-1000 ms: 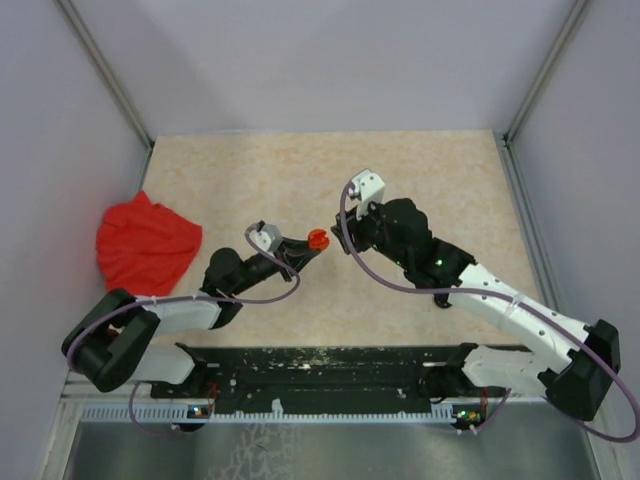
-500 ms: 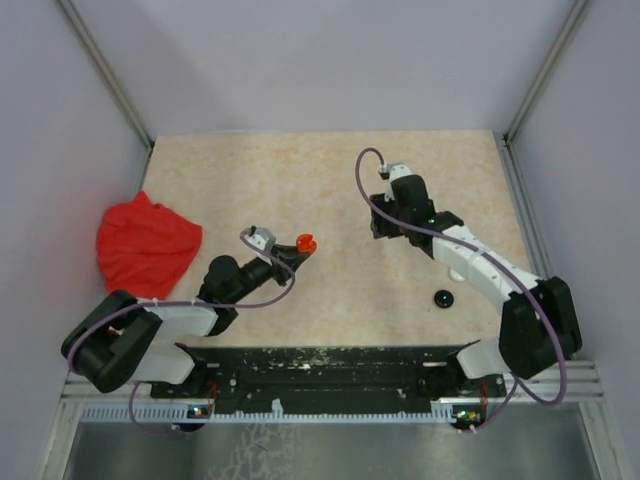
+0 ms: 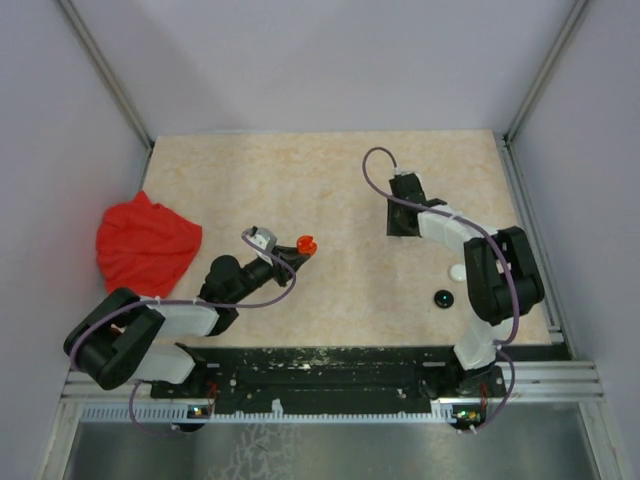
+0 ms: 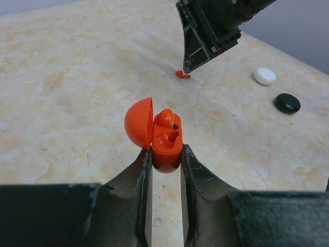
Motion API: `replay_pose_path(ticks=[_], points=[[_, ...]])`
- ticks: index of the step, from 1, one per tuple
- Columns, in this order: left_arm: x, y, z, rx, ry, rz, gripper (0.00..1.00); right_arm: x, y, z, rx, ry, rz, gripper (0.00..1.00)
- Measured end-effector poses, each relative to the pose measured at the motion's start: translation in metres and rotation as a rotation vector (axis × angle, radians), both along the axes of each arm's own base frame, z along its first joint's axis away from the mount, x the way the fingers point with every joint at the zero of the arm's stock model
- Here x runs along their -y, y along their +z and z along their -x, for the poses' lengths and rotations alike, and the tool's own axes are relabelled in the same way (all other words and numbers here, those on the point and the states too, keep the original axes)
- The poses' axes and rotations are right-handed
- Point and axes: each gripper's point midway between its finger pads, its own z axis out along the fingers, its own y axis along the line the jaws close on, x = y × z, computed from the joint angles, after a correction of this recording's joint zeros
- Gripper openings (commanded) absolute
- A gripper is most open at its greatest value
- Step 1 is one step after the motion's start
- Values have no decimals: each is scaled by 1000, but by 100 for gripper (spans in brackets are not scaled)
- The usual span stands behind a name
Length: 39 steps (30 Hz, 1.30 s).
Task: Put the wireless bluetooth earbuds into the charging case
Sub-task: Pick up the earbud from the center of the board.
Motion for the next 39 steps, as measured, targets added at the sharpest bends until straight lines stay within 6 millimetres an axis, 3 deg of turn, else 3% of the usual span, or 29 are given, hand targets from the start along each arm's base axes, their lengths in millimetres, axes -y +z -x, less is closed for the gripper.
replay_pose_path(ticks=[9, 26, 34, 39], points=[[0, -1, 0, -2, 0, -2, 1, 1, -28, -18, -15, -52, 27, 30], [0, -4, 0, -10, -3, -8, 1, -7, -28, -26, 4, -27, 0, 23], [0, -5, 0, -15, -3, -11, 1, -34, -30, -15, -30, 97, -68, 22], [0, -8, 0, -22, -1, -17, 1, -82, -31, 15, -96, 271, -145, 22]])
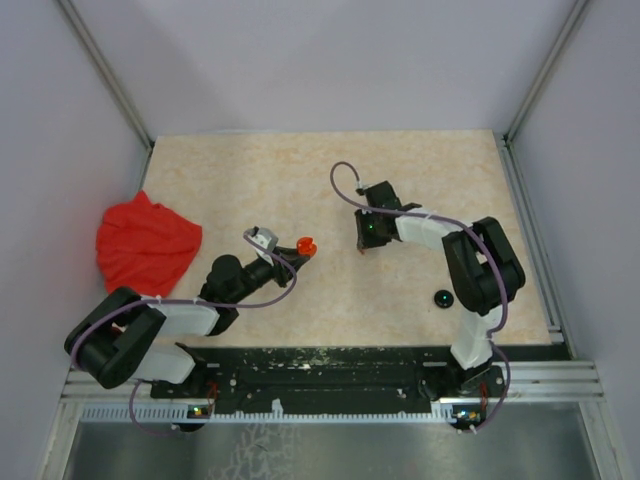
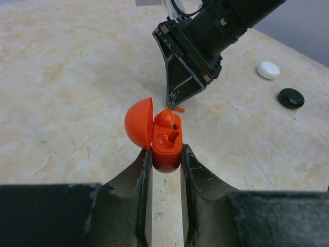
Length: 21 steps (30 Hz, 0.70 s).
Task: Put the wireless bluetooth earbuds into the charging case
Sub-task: Pick up the earbud from the center of the board.
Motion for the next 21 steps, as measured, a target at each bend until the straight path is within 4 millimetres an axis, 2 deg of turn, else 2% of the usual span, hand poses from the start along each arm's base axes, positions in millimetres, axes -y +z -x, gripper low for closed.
replay_pose_path(ticks=[4, 7, 14, 17, 21], points=[[-1, -1, 0, -3, 2, -2, 1, -30, -1, 33, -89, 120, -89, 22], [-1, -1, 0, -3, 2, -1, 1, -36, -2, 49, -134, 160, -133, 23], [-1, 4, 0, 6, 4, 6, 1, -28, 0, 52, -143, 129, -140, 33], [-2, 5, 0, 9, 6, 8, 1, -13, 0, 51, -139, 78, -136, 32], [-2, 5, 0, 6, 7, 9, 1, 4, -1, 48, -132, 16, -121, 24]])
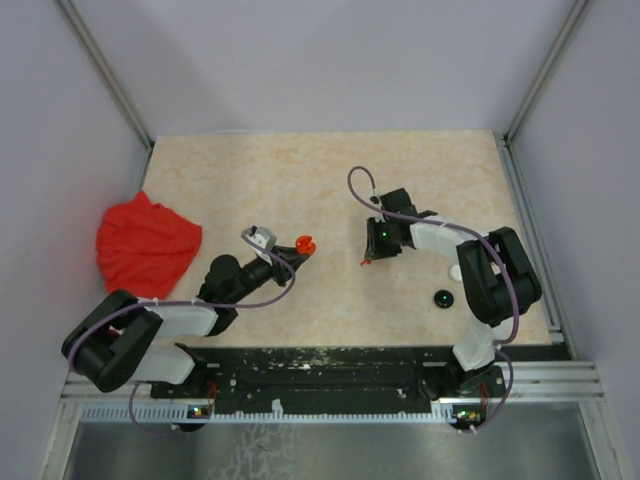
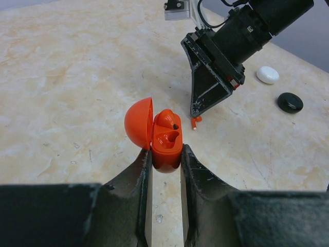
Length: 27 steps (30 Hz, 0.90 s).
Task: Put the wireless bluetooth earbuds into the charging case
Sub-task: Pick up the earbud from the center of the board.
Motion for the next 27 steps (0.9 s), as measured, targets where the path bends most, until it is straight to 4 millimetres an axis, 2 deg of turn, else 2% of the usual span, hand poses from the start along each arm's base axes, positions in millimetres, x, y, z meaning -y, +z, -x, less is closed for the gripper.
replay_pose_path(ticks=[5, 14, 27], points=[[0, 0, 0, -4, 2, 3, 1, 4, 3, 3, 24, -9, 31, 23], [0, 0, 0, -7, 1, 6, 1, -3, 31, 8, 115, -66, 75, 25], [0, 0, 0, -12, 2, 11, 1, -2, 13, 14, 70, -156, 88, 25]])
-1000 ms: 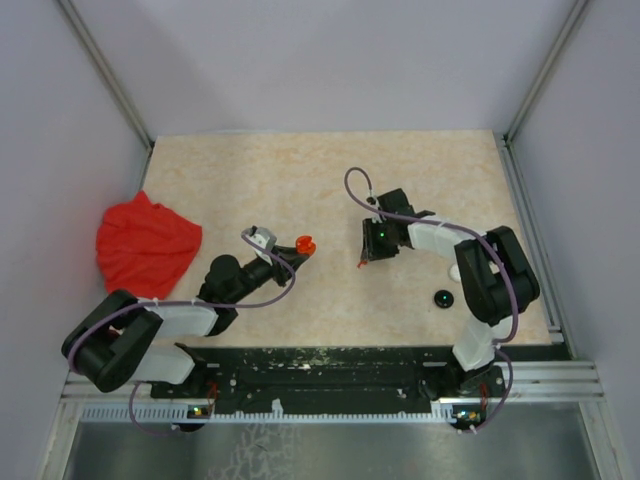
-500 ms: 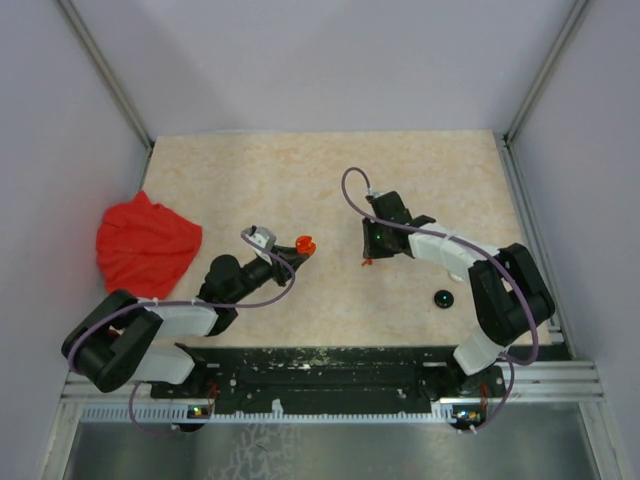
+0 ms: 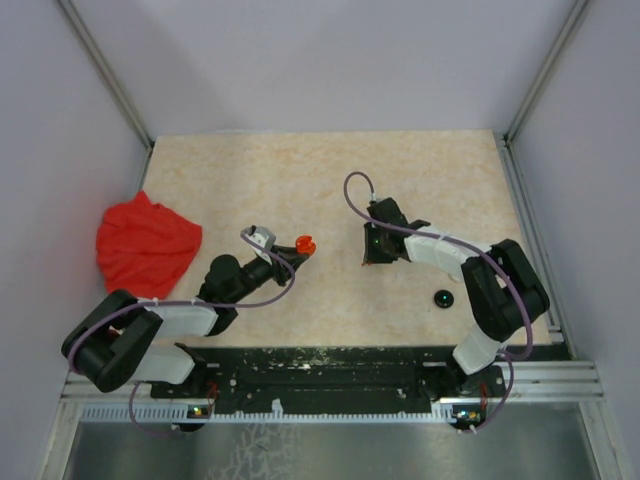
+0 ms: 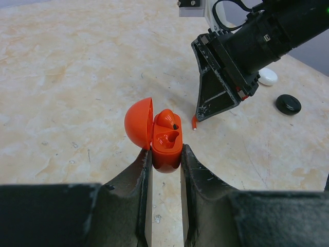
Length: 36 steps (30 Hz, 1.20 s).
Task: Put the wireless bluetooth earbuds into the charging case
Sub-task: Pick up the earbud from the center of the board.
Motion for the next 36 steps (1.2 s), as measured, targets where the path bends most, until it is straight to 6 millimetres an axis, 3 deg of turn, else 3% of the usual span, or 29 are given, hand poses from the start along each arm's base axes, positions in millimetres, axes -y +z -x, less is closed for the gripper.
replay_pose_path(ticks=[6, 12, 23, 30, 34, 36], points=[[0, 0, 0, 0, 0, 0, 1, -2, -13, -3, -16, -3, 10, 25], [0, 0, 0, -1, 0, 1, 1, -12, -14, -17, -3, 13, 4, 24], [0, 0, 0, 0, 2, 1, 1, -30, -11, -20, 6, 112, -16, 5], [-1, 1, -1, 0, 6, 2, 1, -50, -8, -15, 2, 192, -169, 4], [-2, 3, -2, 7, 13, 7, 1, -42, -13, -13, -30, 173, -304, 6], [-2, 5, -2, 9, 14, 8, 1, -35, -13, -15, -35, 148, -375, 12]])
